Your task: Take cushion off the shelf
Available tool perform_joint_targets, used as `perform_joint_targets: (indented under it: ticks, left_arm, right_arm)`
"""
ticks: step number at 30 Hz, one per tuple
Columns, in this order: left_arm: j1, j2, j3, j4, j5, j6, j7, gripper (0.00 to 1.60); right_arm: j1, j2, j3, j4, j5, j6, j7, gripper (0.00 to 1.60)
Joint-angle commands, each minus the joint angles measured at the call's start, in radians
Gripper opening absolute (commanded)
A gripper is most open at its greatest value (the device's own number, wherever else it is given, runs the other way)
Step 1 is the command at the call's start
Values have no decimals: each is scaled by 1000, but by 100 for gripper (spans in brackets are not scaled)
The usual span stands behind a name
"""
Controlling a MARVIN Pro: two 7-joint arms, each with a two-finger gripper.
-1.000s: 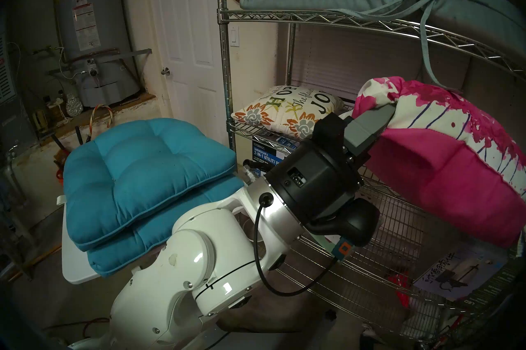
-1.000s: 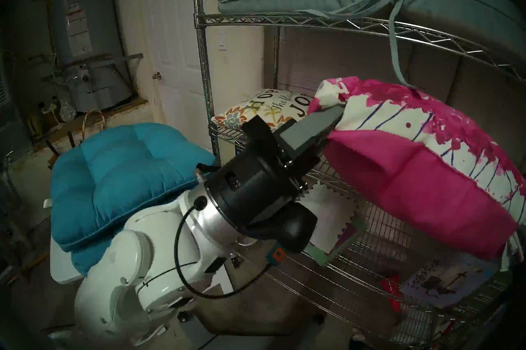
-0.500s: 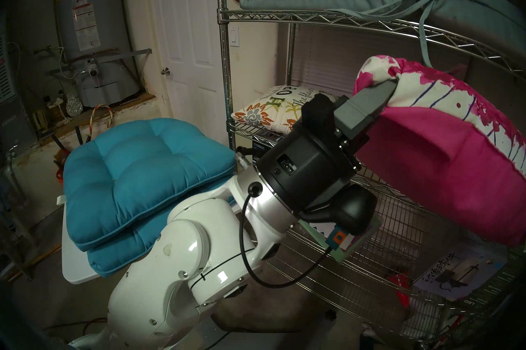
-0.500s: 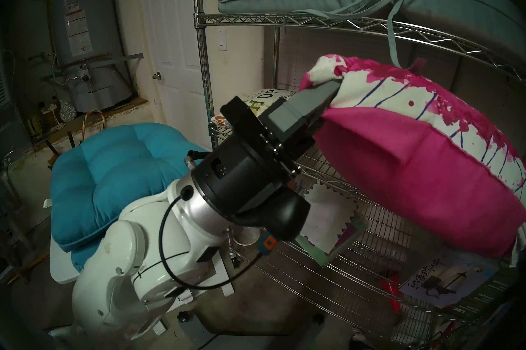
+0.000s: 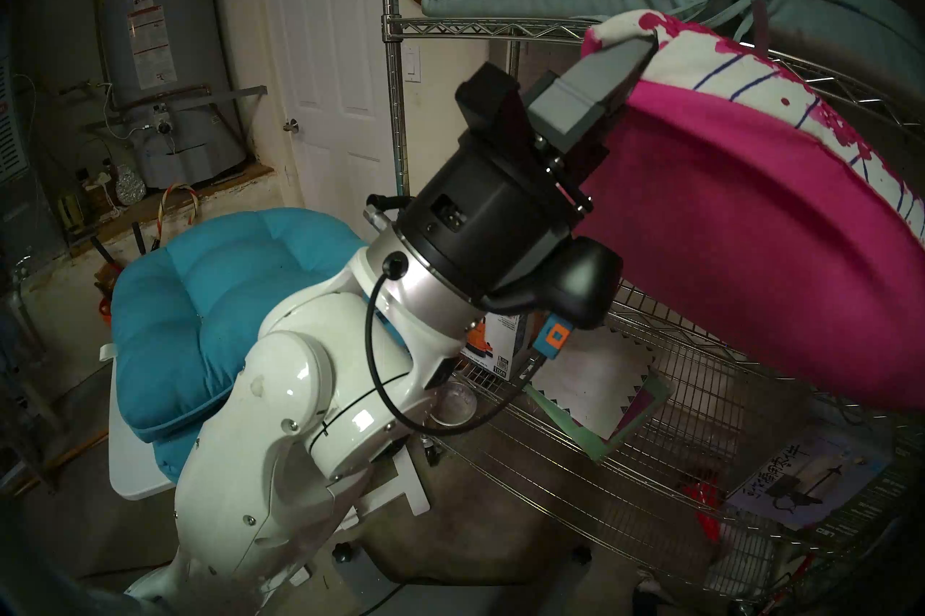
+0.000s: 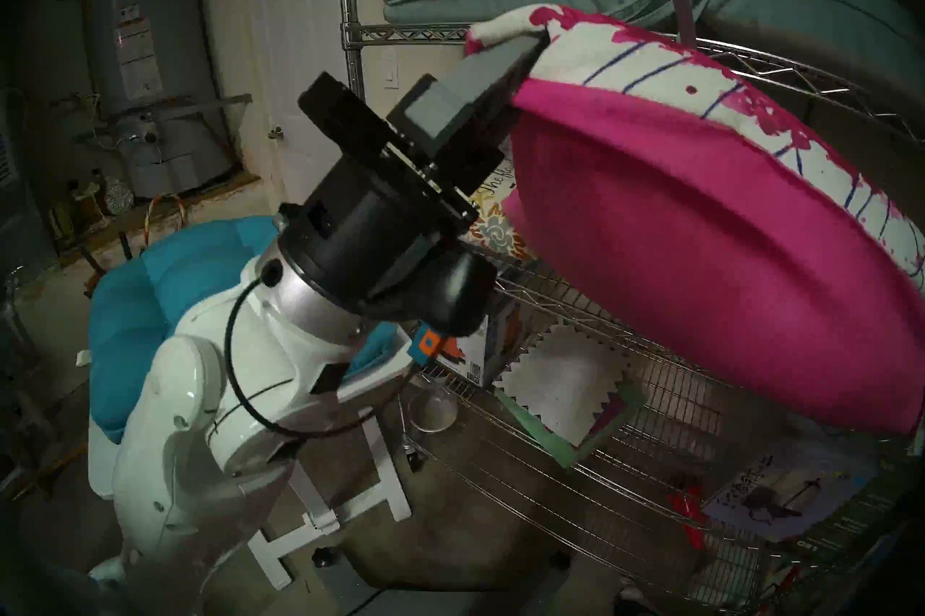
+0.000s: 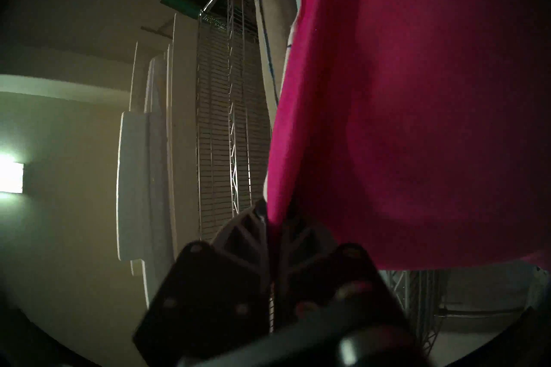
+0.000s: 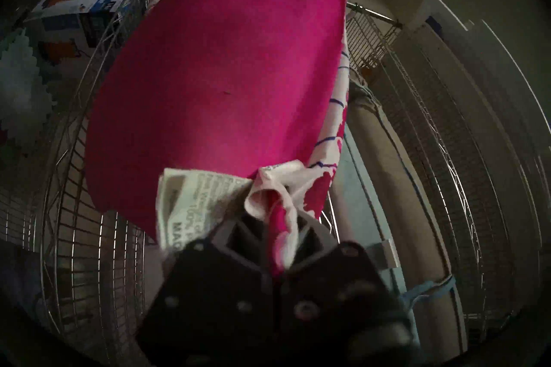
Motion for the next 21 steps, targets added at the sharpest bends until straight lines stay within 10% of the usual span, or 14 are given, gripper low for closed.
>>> perform_joint_targets:
  ticks: [1, 21]
  left_arm:
    - [-74, -37, -72, -34, -5, 11, 51, 0]
    - [-145, -38, -154, -34, -12, -42, 73, 0]
  right_arm:
    - [0, 19, 3, 5, 17, 6, -44, 0]
    - [0, 120, 3, 5, 7, 6, -124, 0]
